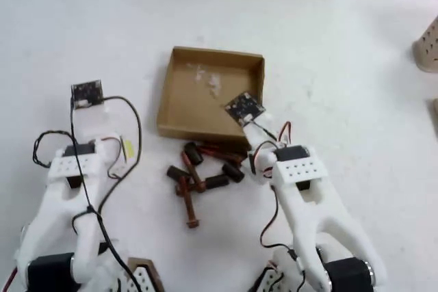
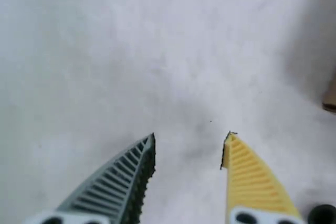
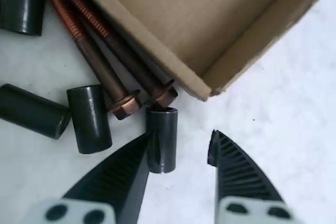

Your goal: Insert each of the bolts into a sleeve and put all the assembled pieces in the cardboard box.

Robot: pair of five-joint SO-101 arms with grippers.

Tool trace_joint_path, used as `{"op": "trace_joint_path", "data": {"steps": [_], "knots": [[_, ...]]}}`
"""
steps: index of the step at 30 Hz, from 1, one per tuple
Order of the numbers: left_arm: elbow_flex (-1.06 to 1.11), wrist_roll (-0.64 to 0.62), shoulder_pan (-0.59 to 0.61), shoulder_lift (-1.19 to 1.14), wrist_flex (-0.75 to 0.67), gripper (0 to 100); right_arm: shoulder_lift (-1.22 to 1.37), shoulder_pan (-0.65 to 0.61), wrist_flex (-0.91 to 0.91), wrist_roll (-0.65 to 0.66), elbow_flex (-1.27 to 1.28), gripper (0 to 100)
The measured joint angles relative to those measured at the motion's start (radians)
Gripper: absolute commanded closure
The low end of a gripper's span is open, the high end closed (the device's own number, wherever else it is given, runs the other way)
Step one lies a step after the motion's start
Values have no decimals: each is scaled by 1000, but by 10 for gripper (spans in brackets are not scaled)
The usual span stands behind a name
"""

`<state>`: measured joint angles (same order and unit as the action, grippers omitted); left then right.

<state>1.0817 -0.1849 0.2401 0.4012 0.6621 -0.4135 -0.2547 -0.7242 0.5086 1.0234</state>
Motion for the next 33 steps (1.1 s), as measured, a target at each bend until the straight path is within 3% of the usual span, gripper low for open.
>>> {"op": "trace_joint_path", "data": {"steps": [12, 20, 27, 33], "knots": [[0, 0, 0, 0, 0, 759, 11, -40, -117, 3, -31, 858], [0, 0, 0, 0, 0, 759, 77, -46, -61, 3, -31, 858], [0, 0, 0, 0, 0, 759, 238, -54, -98, 5, -141, 978], [0, 0, 0, 0, 0, 759, 259, -46, -107, 5, -164, 981]]}}
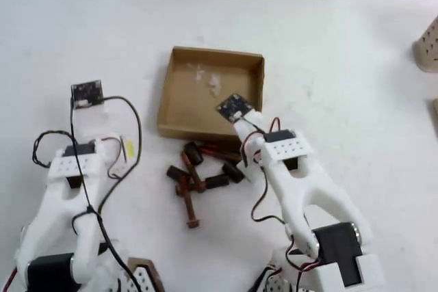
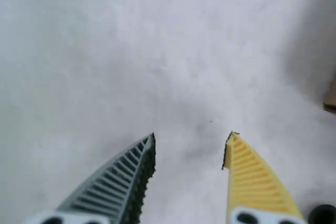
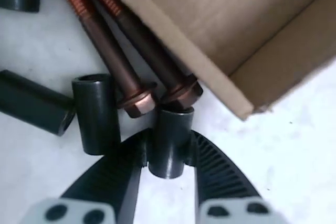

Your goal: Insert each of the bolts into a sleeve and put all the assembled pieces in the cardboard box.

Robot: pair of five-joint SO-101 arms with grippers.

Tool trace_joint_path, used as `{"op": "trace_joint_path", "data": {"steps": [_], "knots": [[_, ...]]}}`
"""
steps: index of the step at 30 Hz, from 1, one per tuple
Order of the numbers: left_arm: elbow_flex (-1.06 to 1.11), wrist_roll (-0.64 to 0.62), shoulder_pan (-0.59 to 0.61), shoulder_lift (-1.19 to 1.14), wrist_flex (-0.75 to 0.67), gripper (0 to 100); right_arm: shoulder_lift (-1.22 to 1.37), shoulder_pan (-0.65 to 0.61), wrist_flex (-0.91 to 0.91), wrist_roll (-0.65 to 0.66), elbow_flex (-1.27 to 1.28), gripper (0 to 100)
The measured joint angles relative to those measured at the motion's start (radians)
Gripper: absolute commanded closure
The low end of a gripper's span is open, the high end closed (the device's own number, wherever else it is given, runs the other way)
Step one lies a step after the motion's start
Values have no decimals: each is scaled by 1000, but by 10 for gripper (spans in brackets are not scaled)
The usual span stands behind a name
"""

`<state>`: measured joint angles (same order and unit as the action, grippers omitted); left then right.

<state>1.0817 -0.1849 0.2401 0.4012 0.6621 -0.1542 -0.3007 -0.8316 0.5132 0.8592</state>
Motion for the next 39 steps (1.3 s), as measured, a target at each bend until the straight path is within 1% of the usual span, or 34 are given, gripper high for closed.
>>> {"op": "trace_joint_path", "data": {"steps": [2, 8, 11, 13, 15, 18, 19, 22, 23, 25, 28, 33, 37, 39], "knots": [[0, 0, 0, 0, 0, 759, 0, 18, 0, 0, 0, 981], [0, 8, 0, 0, 3, 759, -97, 157, -71, 0, 6, 981], [0, 55, 0, 0, 38, 759, -147, 195, -80, 0, 43, 981], [-18, 58, 0, 0, 66, 759, -169, 221, -81, 0, 66, 981], [-66, 55, 0, 0, 130, 759, -178, 242, -81, 0, 75, 981], [-173, 51, -3, 0, 287, 759, -180, 256, -81, 0, 80, 981], [-212, 54, -21, 0, 351, 759, -180, 256, -80, 0, 80, 981], [-313, 167, -129, 0, 528, 759, -175, 256, -71, 0, 80, 981], [-327, 209, -178, 0, 569, 759, -169, 256, -71, 0, 80, 981], [-331, 264, -278, 0, 603, 759, -167, 256, -71, 0, 80, 981], [-301, 288, -388, 0, 589, 759, -164, 256, -68, 0, 80, 981], [-187, 295, -482, 12, 525, 759, -163, 256, -46, 0, 80, 981], [-89, 295, -562, 149, 511, 759, -163, 256, -40, 0, 80, 981], [-37, 267, -609, 247, 509, 759, -163, 256, -40, 0, 80, 981]]}}
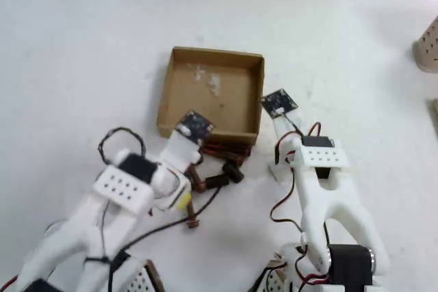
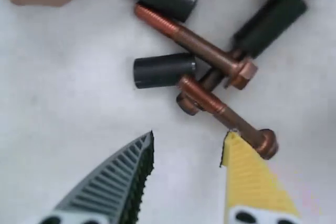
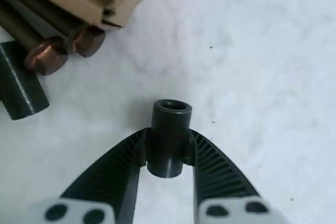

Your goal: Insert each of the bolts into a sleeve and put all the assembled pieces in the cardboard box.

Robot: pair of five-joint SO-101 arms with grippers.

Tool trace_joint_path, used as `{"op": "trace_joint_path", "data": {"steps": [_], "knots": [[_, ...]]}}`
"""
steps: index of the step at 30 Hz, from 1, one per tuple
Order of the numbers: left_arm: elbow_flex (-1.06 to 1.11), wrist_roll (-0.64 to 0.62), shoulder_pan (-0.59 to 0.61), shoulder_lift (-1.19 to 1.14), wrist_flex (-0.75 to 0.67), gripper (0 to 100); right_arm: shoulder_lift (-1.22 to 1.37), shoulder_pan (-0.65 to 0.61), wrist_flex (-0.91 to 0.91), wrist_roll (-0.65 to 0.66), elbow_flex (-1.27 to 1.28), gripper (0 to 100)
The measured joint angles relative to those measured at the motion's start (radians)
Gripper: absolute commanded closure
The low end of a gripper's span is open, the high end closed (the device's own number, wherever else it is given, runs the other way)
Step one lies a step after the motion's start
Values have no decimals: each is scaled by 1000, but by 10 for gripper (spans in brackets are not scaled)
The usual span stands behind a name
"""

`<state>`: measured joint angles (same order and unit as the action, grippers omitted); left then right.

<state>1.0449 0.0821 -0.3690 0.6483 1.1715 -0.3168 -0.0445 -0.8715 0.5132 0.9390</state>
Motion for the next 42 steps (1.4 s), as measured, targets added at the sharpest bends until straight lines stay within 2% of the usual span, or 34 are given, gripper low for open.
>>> {"op": "trace_joint_path", "data": {"steps": [7, 12, 15, 23, 27, 32, 36, 42], "knots": [[169, -209, -28, 253, -147, 759, 0, 0, 0, 0, 0, 981], [207, -358, -57, 247, -267, 757, 0, 0, 0, 0, 0, 981], [210, -400, -86, 161, -322, 759, 0, 0, 0, 0, 0, 981], [132, -408, -129, -109, -348, 759, 0, 0, 0, 0, 0, 981], [124, -408, -133, -126, -348, 776, 0, 0, 0, 0, 0, 981], [124, -391, -132, -126, -356, 924, 0, 0, 0, 0, 0, 981], [124, -316, -107, -144, -396, 921, 0, 0, 0, 0, 0, 981], [124, -298, -106, -141, -397, 921, 0, 0, 0, 0, 0, 981]]}}
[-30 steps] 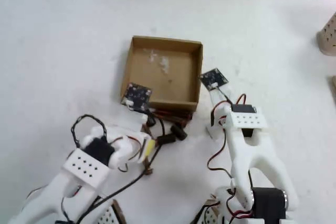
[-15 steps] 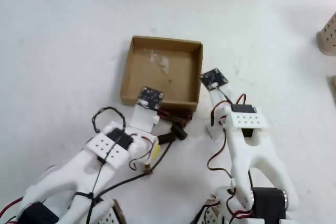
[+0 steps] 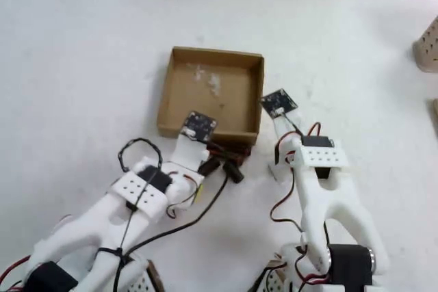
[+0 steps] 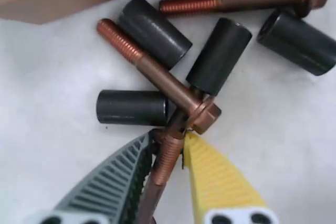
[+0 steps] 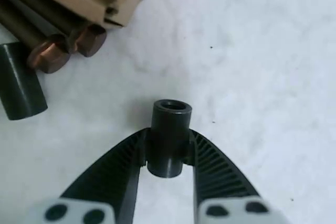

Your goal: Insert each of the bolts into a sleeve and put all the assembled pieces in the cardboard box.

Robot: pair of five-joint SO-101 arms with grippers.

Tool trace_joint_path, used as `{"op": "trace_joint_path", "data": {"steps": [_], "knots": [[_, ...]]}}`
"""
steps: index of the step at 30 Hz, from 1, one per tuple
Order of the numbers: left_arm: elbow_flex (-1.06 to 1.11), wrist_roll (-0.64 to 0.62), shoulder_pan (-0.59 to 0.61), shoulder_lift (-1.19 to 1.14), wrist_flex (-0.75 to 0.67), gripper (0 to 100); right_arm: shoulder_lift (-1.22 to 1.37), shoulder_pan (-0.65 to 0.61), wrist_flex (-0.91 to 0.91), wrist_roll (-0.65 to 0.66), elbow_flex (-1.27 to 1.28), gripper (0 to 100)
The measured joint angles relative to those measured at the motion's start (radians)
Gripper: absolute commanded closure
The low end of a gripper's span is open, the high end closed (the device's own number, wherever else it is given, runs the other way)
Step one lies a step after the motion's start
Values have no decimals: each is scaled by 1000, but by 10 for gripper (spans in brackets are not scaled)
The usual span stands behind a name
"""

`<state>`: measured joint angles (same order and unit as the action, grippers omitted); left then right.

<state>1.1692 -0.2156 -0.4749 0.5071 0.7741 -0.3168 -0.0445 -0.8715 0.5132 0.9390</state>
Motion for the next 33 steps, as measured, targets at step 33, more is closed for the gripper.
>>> {"op": "trace_joint_path", "data": {"steps": [33], "knots": [[-166, -173, 838, -6, -157, 917, 0, 0, 0, 0, 0, 981]]}}
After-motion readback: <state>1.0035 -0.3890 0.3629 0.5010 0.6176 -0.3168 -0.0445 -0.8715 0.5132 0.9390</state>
